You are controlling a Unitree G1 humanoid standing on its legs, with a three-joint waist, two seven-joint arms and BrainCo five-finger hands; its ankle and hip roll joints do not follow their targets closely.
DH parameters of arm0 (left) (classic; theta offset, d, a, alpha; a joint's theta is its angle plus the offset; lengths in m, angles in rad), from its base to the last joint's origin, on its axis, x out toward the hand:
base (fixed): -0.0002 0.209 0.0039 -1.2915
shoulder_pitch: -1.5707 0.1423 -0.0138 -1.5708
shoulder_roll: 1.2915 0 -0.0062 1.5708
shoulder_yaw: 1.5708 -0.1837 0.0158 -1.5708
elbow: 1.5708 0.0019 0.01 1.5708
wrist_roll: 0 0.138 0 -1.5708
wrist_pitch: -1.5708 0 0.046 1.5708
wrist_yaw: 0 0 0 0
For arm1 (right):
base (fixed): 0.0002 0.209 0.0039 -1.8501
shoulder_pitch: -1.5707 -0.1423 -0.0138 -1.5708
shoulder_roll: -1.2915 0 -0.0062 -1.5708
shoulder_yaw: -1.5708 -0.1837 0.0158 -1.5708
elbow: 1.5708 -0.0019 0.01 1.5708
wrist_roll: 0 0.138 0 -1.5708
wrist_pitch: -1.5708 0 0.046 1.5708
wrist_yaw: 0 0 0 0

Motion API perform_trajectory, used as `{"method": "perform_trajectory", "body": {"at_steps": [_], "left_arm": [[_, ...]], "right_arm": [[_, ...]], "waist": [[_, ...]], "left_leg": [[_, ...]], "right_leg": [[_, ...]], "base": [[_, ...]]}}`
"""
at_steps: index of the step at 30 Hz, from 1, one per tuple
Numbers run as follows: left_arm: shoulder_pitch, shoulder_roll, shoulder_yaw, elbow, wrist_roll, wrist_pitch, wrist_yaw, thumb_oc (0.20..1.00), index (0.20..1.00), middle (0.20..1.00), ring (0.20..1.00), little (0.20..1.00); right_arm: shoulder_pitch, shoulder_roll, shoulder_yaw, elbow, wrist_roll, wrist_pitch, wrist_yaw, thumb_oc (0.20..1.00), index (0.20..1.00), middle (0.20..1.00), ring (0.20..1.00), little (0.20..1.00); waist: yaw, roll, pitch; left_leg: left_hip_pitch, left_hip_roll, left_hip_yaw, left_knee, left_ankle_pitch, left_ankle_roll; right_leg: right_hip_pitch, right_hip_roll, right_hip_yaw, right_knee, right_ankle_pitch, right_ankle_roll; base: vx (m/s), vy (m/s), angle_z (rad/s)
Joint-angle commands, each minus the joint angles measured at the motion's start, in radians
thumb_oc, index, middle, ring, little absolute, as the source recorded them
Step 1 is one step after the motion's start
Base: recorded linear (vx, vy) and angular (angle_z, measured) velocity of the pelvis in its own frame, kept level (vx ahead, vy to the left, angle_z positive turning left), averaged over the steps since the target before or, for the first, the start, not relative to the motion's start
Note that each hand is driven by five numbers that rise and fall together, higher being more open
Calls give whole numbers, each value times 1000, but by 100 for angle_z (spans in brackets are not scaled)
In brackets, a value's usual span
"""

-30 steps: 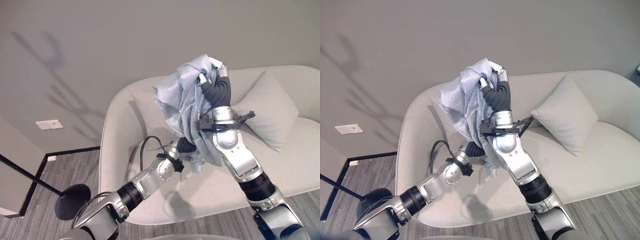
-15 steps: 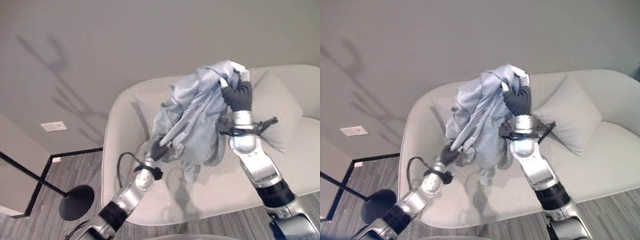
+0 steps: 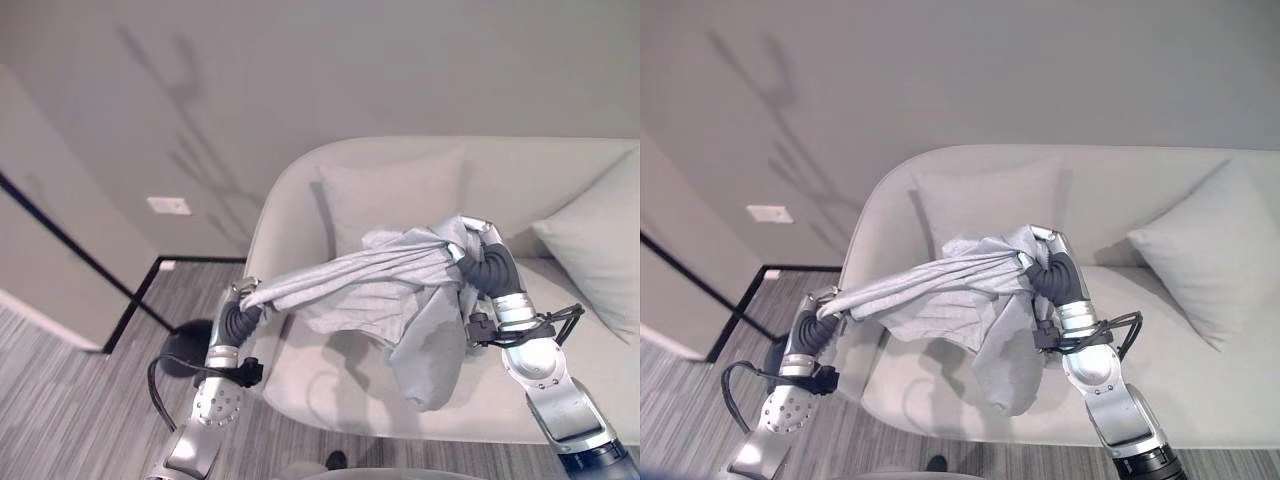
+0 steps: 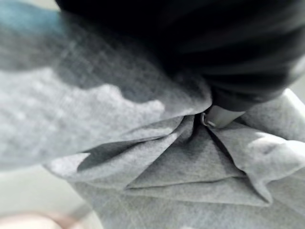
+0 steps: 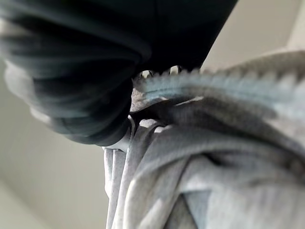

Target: Hang the clothes on the sofa on the clothes rack.

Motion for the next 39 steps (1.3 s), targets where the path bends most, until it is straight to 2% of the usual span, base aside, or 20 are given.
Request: {"method": "perform_trajectory", "body": {"at_steps": [1, 7, 8, 9, 11, 14, 17, 20, 23, 24, 25, 26, 27, 31, 33, 34, 35, 36, 37, 39], "left_arm": [[-37, 72, 153, -27, -21, -36, 85, 200, 200, 200, 200, 200], [-17, 44, 77, -23, -50, -73, 28, 200, 200, 200, 200, 200], [-30, 38, 29, -17, -90, -75, -8, 200, 200, 200, 200, 200], [-31, 37, 28, -16, -90, -76, -9, 200, 200, 200, 200, 200], [-43, 44, -17, -21, -85, -79, -40, 200, 200, 200, 200, 200], [-66, 48, -80, -34, -80, -79, -75, 200, 200, 200, 200, 200], [-79, 35, -103, -22, -85, -79, -73, 200, 200, 200, 200, 200], [-90, 20, -126, -7, -91, -86, -60, 200, 200, 200, 200, 200], [-94, 19, -166, 23, -68, -84, -87, 200, 200, 200, 200, 200], [-93, 21, -167, 21, -69, -83, -88, 200, 200, 200, 200, 200], [-93, 31, -171, 17, -55, -86, -88, 200, 200, 200, 200, 200], [-92, 63, -166, 11, -28, -87, -77, 200, 200, 200, 200, 200], [-94, 83, -150, -2, -26, -88, -64, 200, 200, 200, 200, 200], [-95, 119, -115, -26, -9, -77, -39, 200, 200, 200, 200, 200], [-54, 135, -59, -40, 24, -85, -16, 200, 200, 200, 200, 200], [-42, 140, -47, -35, 37, -79, -12, 200, 200, 200, 200, 200], [-42, 140, -47, -36, 38, -79, -12, 200, 200, 200, 200, 200], [-22, 135, -34, -37, 52, -78, -26, 200, 200, 200, 200, 200], [-20, 135, -34, -39, 52, -77, -27, 200, 200, 200, 200, 200], [8, 113, -18, -37, 60, -76, -44, 200, 200, 200, 200, 200]], "right_arm": [[-88, -62, -70, -72, 3, -83, -37, 200, 200, 200, 200, 200], [-67, -58, -24, -59, 42, -88, -18, 200, 200, 200, 200, 200], [-53, -57, -5, -53, 48, -84, -9, 200, 200, 200, 200, 200], [-53, -58, -6, -54, 48, -84, -9, 200, 200, 200, 200, 200], [-31, -64, 0, -56, 47, -83, 0, 200, 200, 200, 200, 200], [-3, -75, -3, -42, 35, -75, -9, 200, 200, 200, 200, 200], [10, -70, -12, -31, 36, -71, -27, 200, 200, 200, 200, 200], [31, -63, -28, -15, 42, -64, -38, 200, 200, 200, 200, 200], [77, -45, -73, 7, -8, -34, -44, 200, 200, 200, 200, 200], [79, -43, -74, 5, -11, -32, -44, 200, 200, 200, 200, 200], [106, -23, -89, 3, -32, -22, -45, 200, 200, 200, 200, 200], [126, 15, -97, 11, -58, 3, -51, 200, 200, 200, 200, 200], [125, 28, -99, 9, -55, 10, -58, 200, 200, 200, 200, 200], [127, 56, -97, 3, -49, 21, -64, 200, 200, 200, 200, 200], [164, 63, -118, 3, -51, 5, -66, 200, 200, 200, 200, 200], [180, 61, -133, -6, -39, -13, -68, 200, 200, 200, 200, 200], [180, 61, -134, -7, -39, -13, -67, 200, 200, 200, 200, 200], [203, 57, -140, -9, -24, -25, -56, 200, 200, 200, 200, 200], [204, 56, -140, -10, -24, -25, -55, 200, 200, 200, 200, 200], [214, 48, -138, 0, -27, -40, -56, 200, 200, 200, 200, 200]], "waist": [[-6, -32, 19], [-36, -20, 27], [-67, -9, 31], [-67, -7, 32], [-99, 10, 23], [-145, 38, 5], [-159, 44, -4], [-169, 53, -18], [-188, 44, -46], [-185, 39, -43], [-183, 27, -34], [-177, -9, -14], [-173, -22, 4], [-168, -36, 47], [-164, -36, 64], [-163, -38, 62], [-165, -39, 59], [-165, -47, 55], [-166, -48, 54], [-172, -78, 44]], "left_leg": [[-130, -18, 11, -32, 56, -76], [-56, 110, 104, -32, 26, -82], [-16, 204, 134, -27, 61, -92], [-17, 205, 134, -29, 66, -92], [15, 287, 169, -28, 135, -115], [40, 423, 211, -31, 303, -183], [35, 466, 191, -32, 341, -213], [7, 471, 117, -32, 278, -235], [40, 450, 162, -28, 9, -216], [44, 444, 167, -23, 1, -213], [57, 422, 176, 10, -63, -201], [71, 354, 190, 51, -143, -152], [73, 322, 199, 71, -155, -128], [83, 267, 214, 108, -172, -86], [81, 196, 206, 101, -158, -29], [73, 150, 196, 101, -151, 1], [67, 150, 193, 102, -147, -1], [79, 111, 182, 97, -149, 15], [77, 110, 182, 96, -144, 14], [106, 55, 155, 78, -147, 23]], "right_leg": [[-31, -64, -15, -16, 16, 57], [-53, -127, -22, -14, 57, 68], [-64, -150, -19, -7, 59, 70], [-66, -149, -20, -8, 64, 69], [-76, -167, -18, -1, 65, 76], [-94, -229, -11, 17, 82, 108], [-107, -264, 3, 35, 93, 132], [-120, -317, 37, 61, 112, 172], [-104, -417, 45, 69, 180, 225], [-99, -422, 48, 66, 181, 225], [-91, -457, 53, 77, 246, 225], [-107, -527, 53, 103, 423, 225], [-123, -556, 48, 119, 499, 225], [-133, -577, 27, 157, 510, 225], [-141, -459, 58, 256, 305, 174], [-153, -326, 55, 313, 166, 125], [-159, -327, 52, 321, 160, 120], [-160, -209, 70, 343, 58, 86], [-162, -209, 69, 342, 60, 82], [-154, -55, 159, 312, -5, 47]], "base": [[-172, 49, 60], [-103, 123, 24], [-73, 179, 0], [-81, 216, 16], [-39, 242, 27], [-52, 475, 1], [-55, 363, 10], [-79, 549, 27], [-76, 565, 40], [-34, 338, 33], [-89, 479, 18], [-162, 591, 16], [-156, 425, 5], [-121, 375, 0], [-131, 630, 21], [-77, 421, 20], [-3, 462, 18], [14, 168, 32], [53, 250, 38], [91, 149, 71]]}}
